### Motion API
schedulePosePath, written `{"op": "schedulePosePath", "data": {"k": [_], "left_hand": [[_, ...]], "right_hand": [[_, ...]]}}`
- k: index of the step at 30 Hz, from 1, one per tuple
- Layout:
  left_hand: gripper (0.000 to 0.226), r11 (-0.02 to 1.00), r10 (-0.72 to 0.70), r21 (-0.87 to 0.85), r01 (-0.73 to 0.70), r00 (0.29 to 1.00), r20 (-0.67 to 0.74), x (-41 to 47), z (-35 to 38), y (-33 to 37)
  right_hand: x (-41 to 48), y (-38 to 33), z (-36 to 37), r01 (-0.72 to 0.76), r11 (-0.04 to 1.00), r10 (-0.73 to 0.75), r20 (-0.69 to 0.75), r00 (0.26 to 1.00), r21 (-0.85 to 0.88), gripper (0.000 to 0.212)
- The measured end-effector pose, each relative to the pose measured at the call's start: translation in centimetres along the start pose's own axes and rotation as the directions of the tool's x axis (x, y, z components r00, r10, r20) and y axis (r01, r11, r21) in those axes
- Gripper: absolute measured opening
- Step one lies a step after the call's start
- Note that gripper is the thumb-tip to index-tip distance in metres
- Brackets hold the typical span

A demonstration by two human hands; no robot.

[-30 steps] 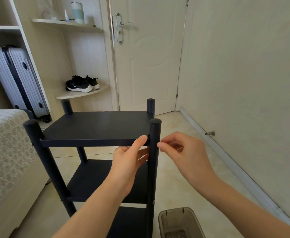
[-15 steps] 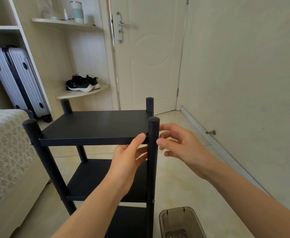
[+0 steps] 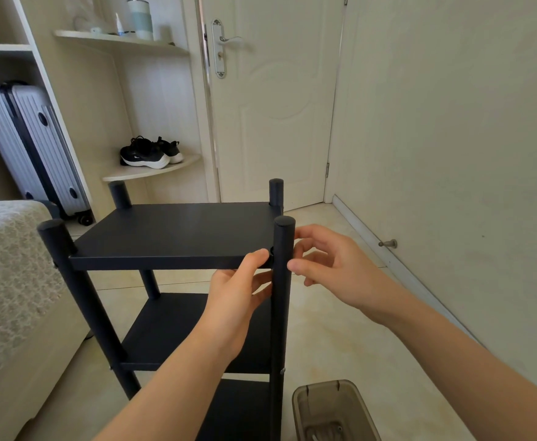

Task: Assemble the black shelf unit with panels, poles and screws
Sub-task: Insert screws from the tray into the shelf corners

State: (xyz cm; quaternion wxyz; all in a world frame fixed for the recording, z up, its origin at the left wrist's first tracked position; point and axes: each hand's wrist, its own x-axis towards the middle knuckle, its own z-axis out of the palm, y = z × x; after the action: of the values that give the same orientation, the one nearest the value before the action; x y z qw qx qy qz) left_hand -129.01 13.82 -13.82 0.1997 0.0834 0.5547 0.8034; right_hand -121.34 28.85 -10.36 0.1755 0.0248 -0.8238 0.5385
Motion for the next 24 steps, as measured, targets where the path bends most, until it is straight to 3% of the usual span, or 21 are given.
{"op": "schedulePosePath", "data": {"k": [12,17,24], "left_hand": [[0.021,1.0,0.025,0.016,-0.026,0.998,0.064,0.0,-0.1,0.1],[0.02,1.0,0.009,0.028,-0.011,0.997,0.07,-0.1,-0.2,0.1],[0.023,1.0,0.0,0.016,-0.001,1.0,0.016,0.0,-0.1,0.0]], "right_hand": [[0.0,-0.3,-0.1,0.038,0.993,-0.039,-0.009,0.999,-0.116,0.028],[-0.1,-0.7,-0.2,0.041,0.963,-0.049,-0.021,0.999,-0.265,0.034],[-0.4,-1.2,-0.5,0.024,0.993,-0.026,-0.018,1.0,-0.115,0.03]]}}
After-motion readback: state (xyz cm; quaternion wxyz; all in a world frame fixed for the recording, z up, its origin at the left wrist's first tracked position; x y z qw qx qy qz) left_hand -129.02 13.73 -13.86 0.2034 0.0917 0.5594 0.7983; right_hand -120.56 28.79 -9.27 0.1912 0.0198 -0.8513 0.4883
